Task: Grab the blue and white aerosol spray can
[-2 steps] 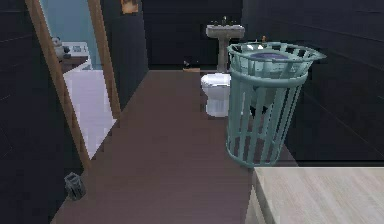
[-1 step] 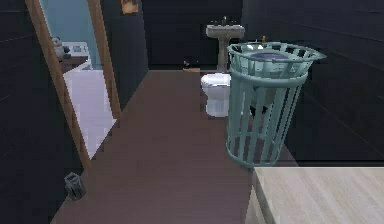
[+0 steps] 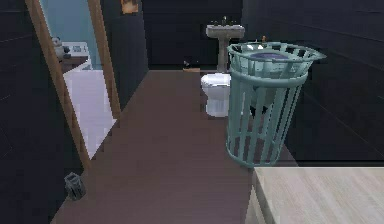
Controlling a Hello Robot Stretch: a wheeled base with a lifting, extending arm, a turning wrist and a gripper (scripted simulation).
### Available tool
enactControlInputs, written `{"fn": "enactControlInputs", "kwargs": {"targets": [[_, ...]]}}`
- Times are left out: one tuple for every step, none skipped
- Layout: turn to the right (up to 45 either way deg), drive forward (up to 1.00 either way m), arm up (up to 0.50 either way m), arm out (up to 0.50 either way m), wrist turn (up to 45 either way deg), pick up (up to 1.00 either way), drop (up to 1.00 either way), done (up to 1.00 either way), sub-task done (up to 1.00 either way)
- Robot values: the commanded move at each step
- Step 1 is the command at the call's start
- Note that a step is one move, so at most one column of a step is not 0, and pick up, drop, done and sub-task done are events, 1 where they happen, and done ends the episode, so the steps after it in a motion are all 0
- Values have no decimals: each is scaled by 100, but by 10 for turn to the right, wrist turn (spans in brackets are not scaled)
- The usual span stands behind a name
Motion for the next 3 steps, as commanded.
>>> {"fn": "enactControlInputs", "kwargs": {"targets": [[0, 0, 0, 0, 450, 0, 0, 0, 0], [0, 0, 0, 0, 60, 0, 0, 0, 0], [0, 0, -26, 0, 0, 0, 0, 0, 0]]}}
